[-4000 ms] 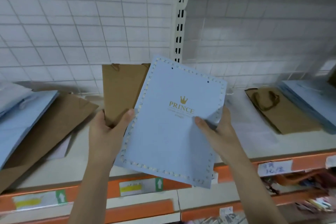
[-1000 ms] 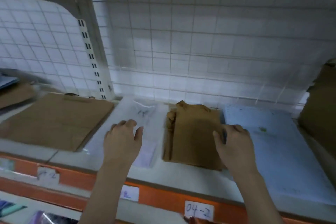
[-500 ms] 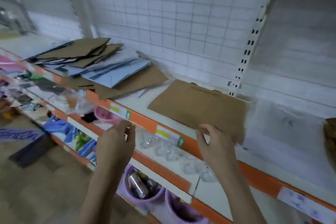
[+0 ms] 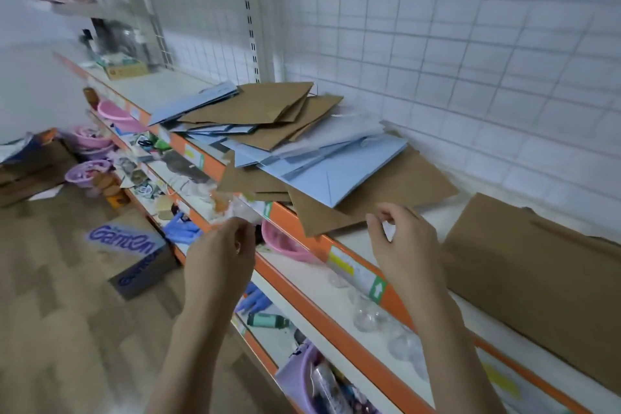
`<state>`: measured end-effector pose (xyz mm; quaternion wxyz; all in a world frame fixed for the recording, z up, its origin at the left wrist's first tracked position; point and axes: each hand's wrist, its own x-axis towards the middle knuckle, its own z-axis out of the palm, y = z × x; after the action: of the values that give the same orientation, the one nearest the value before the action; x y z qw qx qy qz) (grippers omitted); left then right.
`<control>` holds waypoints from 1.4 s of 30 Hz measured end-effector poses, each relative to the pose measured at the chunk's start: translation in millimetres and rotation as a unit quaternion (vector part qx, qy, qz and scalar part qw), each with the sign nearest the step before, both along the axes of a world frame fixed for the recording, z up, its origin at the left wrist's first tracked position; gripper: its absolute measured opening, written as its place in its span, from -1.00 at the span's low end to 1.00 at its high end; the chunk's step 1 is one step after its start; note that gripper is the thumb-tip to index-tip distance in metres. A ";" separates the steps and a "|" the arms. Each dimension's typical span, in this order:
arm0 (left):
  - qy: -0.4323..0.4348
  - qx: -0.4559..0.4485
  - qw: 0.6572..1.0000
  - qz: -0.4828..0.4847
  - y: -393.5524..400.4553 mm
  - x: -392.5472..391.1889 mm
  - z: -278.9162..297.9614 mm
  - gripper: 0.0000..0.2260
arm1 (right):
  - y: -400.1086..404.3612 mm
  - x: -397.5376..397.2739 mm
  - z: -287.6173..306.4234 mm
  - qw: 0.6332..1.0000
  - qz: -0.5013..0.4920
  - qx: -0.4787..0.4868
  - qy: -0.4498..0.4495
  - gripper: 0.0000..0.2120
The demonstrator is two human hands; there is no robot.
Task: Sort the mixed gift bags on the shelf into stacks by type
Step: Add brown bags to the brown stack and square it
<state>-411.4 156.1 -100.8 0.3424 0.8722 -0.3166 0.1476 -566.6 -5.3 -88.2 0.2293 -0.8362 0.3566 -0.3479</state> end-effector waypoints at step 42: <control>0.222 0.239 0.910 -0.254 -189.8 618.3 50.3 -0.24 | -35.4 456.8 37.2 0.975 -0.212 -0.005 0.065 -0.69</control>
<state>206.9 -33.6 -50.6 0.2107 0.8284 -0.4690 -0.2222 -109.8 -40.7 -51.0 0.1220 -0.7636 0.5381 -0.3354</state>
